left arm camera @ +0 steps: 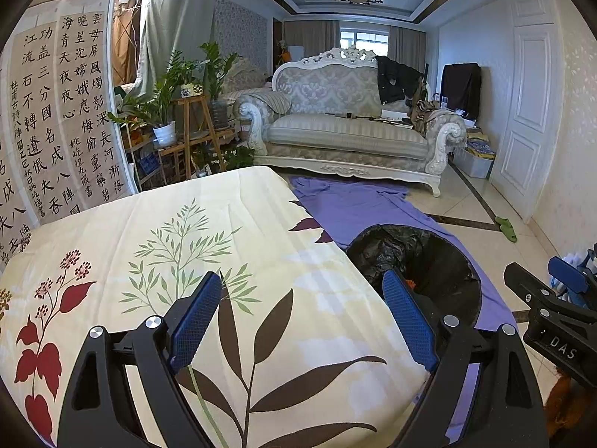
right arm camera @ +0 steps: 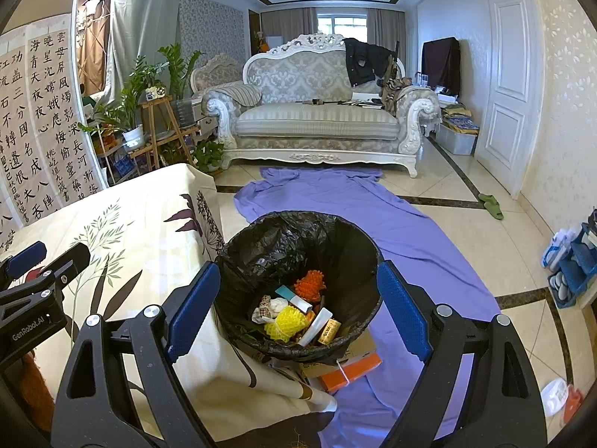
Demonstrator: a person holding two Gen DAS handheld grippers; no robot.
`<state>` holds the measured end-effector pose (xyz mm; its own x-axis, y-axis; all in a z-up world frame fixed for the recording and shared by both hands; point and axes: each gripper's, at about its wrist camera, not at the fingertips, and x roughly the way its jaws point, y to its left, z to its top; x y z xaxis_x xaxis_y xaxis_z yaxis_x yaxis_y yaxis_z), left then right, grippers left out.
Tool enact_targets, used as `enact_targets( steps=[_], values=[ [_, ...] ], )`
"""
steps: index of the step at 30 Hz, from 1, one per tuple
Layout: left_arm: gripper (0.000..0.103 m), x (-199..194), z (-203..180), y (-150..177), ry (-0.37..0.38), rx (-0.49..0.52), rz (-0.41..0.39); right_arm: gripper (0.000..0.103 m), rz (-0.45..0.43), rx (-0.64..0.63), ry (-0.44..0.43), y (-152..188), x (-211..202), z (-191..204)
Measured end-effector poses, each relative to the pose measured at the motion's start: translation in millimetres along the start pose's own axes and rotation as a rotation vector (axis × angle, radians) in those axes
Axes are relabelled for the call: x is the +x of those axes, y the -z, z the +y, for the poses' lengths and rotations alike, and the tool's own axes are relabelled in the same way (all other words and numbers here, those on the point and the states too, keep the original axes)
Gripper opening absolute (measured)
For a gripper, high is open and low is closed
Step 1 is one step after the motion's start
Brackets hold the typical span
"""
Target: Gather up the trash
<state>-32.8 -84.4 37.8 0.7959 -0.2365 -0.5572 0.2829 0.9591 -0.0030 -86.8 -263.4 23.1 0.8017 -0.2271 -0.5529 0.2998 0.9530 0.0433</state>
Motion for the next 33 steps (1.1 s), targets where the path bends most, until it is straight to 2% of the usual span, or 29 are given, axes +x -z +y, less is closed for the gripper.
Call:
enact_targets(
  steps=[33],
  values=[
    [0.085,1.9,-3.3,4.2,0.010,-0.012,0.011,0.084,0.001,0.000,0.000,-1.1,-0.4,0.1]
  ],
)
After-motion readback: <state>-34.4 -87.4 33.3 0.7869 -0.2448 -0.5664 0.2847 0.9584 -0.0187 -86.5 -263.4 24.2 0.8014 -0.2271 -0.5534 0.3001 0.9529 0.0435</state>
